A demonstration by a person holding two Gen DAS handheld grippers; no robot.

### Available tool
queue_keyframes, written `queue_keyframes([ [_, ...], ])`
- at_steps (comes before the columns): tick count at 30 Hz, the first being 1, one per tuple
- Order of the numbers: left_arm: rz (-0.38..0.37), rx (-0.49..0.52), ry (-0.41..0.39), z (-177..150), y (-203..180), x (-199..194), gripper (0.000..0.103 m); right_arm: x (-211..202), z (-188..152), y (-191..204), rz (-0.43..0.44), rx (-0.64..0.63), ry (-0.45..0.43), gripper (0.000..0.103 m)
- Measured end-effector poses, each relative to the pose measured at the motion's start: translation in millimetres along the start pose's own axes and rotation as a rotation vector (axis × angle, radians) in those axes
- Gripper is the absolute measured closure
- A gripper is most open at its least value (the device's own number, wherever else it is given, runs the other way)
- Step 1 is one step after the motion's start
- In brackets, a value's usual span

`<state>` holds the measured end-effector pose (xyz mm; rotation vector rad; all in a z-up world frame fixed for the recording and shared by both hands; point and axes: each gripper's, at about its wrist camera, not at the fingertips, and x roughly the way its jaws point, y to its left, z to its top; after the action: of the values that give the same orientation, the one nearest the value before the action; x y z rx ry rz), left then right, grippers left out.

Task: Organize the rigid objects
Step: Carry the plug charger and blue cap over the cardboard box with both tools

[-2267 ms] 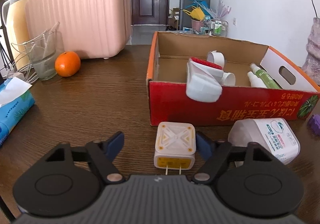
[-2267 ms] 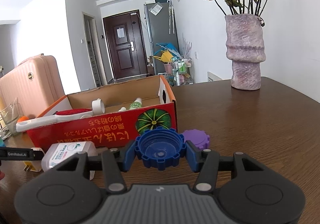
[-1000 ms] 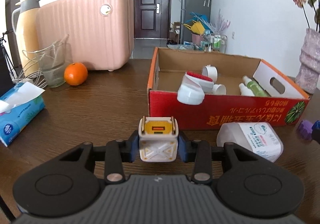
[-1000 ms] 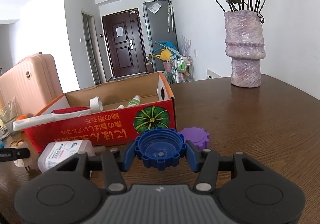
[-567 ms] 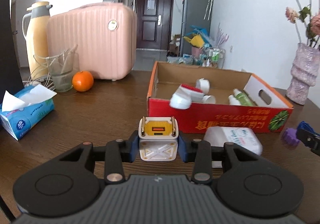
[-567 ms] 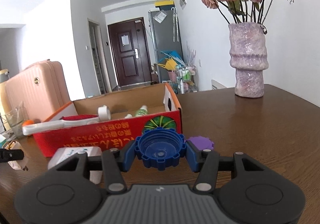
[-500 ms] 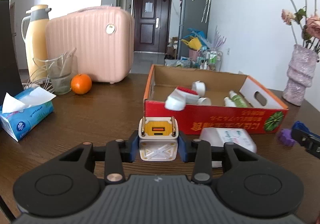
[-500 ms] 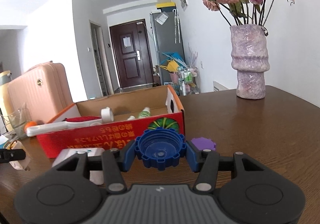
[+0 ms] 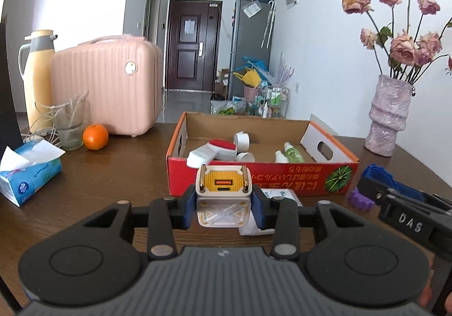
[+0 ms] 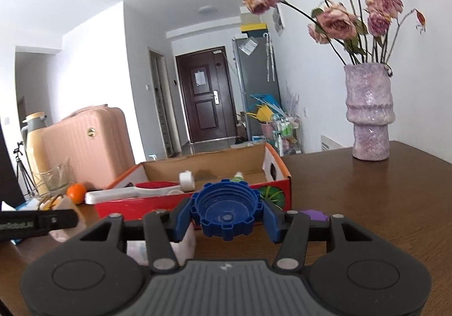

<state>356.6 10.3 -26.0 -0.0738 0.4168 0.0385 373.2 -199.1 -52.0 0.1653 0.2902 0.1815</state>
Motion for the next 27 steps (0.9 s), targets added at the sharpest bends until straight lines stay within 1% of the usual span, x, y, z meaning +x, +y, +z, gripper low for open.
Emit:
queue_keyframes([
  [7,0.004,-0.029,-0.016,5.7,2.6,-4.8,0.063,-6.9,3.2,5.3,0.003,-0.018,-0.025,0.051],
  [12,0.004,-0.030,-0.007,12.2,-0.2,1.3,0.063,-4.4,6.7,4.8,0.003,-0.020,-0.028,0.051],
  [16,0.000,-0.024,-0.015,20.5,-7.0,7.6,0.063,-0.9,12.8,2.8,0.002,-0.019,-0.039,0.051],
  [20,-0.002,-0.025,-0.026,27.7,-12.6,15.6,0.063,8.1,18.9,1.9,0.001,-0.023,-0.041,0.051],
  [27,0.001,-0.046,-0.031,42.1,-18.2,38.5,0.063,36.3,31.3,1.1,-0.005,-0.028,-0.043,0.051],
])
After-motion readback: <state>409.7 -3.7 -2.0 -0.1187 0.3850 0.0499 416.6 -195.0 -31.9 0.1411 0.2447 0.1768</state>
